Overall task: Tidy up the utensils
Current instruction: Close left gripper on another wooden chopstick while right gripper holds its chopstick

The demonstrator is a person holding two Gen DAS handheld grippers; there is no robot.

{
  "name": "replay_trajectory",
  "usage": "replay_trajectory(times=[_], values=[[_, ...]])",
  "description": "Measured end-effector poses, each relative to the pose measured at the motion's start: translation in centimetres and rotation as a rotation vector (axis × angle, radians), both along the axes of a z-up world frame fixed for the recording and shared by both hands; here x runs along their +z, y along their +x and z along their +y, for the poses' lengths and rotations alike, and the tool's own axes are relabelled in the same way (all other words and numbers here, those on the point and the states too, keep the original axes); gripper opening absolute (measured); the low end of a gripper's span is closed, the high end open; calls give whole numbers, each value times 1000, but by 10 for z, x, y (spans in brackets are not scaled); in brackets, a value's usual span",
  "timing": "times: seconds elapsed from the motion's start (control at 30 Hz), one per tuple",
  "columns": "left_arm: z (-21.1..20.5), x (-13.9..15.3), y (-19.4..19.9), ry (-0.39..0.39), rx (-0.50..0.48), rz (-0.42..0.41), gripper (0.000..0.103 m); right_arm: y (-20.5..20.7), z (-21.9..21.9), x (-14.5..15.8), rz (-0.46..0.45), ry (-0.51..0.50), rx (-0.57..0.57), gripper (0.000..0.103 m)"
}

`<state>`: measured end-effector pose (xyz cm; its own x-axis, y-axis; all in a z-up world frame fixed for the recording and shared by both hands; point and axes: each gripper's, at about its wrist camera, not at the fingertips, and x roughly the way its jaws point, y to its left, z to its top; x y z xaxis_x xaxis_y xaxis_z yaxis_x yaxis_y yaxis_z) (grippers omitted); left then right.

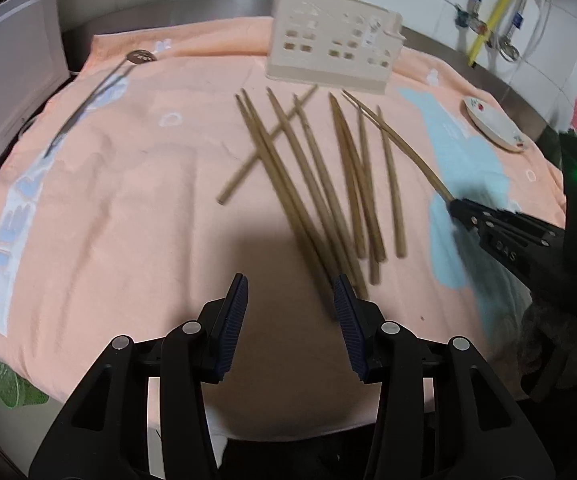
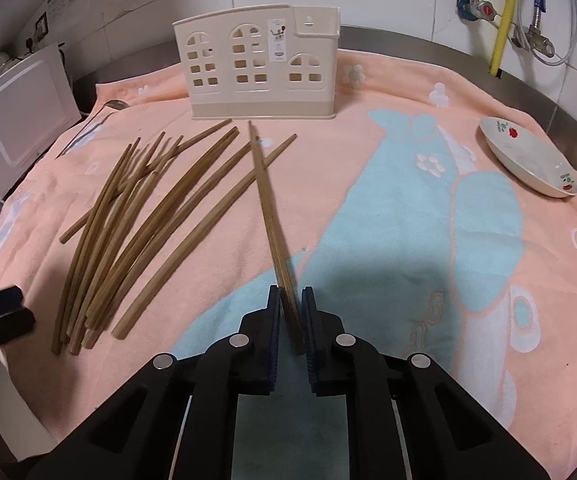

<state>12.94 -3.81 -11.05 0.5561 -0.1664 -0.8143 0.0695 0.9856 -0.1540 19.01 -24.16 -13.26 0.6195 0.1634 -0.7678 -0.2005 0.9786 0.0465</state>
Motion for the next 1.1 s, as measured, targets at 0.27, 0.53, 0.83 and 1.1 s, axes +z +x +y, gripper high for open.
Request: replay_trajectory(times=[0.27, 0.53, 0.83, 1.1], values=[[-9, -16, 4, 34, 0, 35, 45, -1, -2, -1, -1, 25, 4, 11], [3, -15, 2, 59, 47, 24, 45, -2, -2, 0, -4, 28, 1, 11], [19, -14, 7, 57, 103, 10, 37, -2, 0, 0, -10, 23, -6, 12], [5, -9, 6, 17, 65, -27, 31, -1, -1, 1, -11, 19, -8, 13]])
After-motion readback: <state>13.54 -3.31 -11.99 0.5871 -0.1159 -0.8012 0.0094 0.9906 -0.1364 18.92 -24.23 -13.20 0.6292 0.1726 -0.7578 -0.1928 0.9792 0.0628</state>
